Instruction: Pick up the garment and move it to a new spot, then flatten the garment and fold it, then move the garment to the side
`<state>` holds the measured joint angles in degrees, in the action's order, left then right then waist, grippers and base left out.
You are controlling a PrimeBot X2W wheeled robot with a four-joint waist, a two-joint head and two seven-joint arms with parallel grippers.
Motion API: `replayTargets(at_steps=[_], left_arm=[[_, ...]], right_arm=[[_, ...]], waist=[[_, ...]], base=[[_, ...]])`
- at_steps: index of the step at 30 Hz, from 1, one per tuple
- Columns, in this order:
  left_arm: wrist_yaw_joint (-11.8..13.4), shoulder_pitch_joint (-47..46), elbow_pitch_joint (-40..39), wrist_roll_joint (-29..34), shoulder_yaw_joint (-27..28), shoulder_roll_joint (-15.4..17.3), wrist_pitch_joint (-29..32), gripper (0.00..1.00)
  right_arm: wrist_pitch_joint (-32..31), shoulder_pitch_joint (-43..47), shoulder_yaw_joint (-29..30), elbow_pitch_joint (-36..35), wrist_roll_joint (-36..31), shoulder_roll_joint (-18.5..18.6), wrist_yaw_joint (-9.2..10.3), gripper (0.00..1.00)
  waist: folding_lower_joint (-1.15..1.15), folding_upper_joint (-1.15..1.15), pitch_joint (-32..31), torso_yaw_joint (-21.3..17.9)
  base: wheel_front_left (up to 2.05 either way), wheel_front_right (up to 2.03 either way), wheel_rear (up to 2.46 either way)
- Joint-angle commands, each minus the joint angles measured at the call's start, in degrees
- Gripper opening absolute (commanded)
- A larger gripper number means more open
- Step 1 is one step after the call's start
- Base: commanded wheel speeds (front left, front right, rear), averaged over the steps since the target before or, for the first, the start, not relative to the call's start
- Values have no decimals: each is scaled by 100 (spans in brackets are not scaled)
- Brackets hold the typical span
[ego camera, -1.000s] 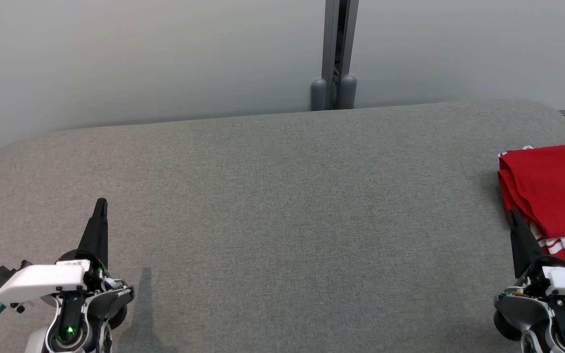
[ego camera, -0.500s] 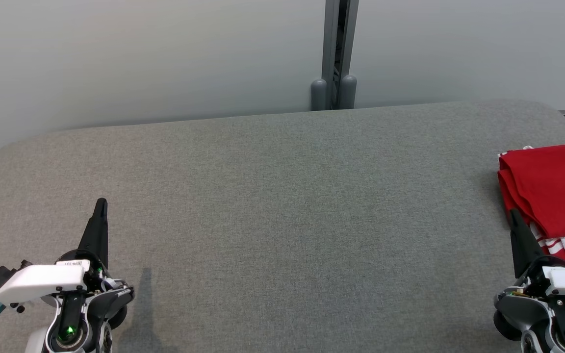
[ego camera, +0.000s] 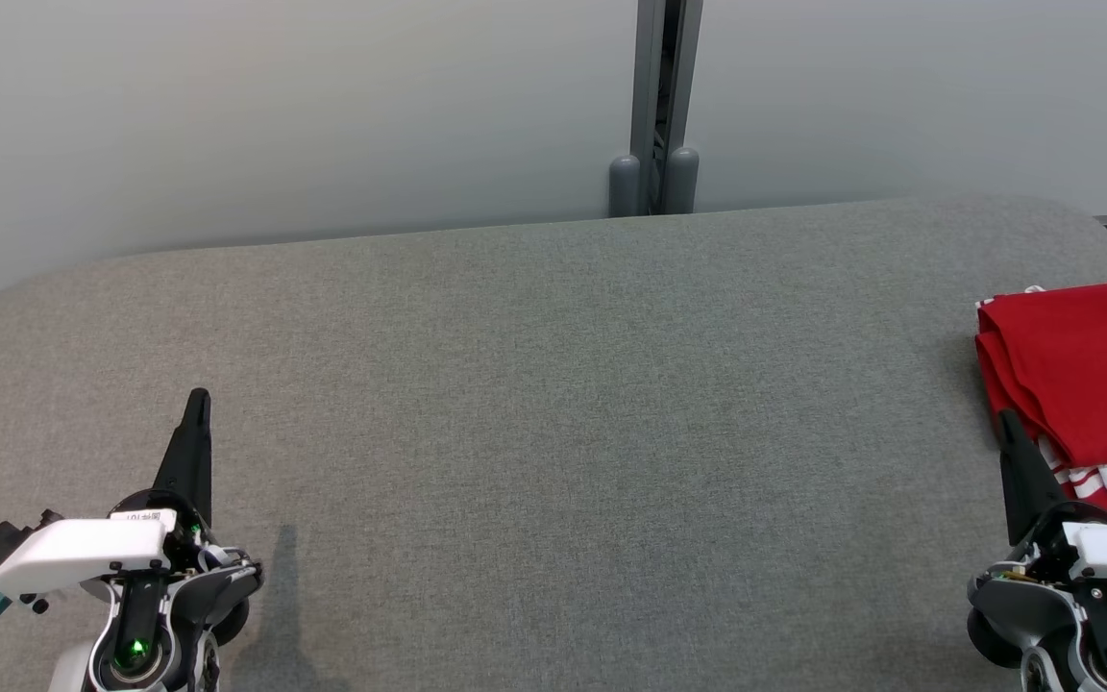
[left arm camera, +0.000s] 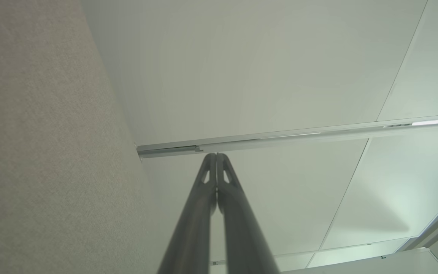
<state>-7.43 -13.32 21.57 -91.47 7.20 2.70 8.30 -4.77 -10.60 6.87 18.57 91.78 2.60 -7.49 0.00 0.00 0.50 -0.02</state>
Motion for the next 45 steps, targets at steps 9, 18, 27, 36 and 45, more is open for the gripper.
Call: replayTargets(at_steps=[9,18,27,36,45], left_arm=[[-24,-80,-2,-10,20,34,9,0],[-24,-80,-2,-10,20,34,9,0],[-24,-80,-2,-10,20,34,9,0],[-24,-80,-2,-10,20,34,9,0],[-24,-80,-2,-10,20,34,9,0]], right_arm=[[-37,-35,9,-2,26,53,0,0],[-36,-35,9,-2,26,53,0,0],[-37,-36,7,-2,27,53,0,0],[-36,-36,8,-2,27,53,0,0],[-37,-35,7,-2,27,53,0,0]], waist=[[0,0,0,0],[0,0,0,0],[0,0,0,0],[0,0,0,0],[0,0,0,0]], base=[[0,0,0],[0,0,0],[0,0,0],[0,0,0],[0,0,0]])
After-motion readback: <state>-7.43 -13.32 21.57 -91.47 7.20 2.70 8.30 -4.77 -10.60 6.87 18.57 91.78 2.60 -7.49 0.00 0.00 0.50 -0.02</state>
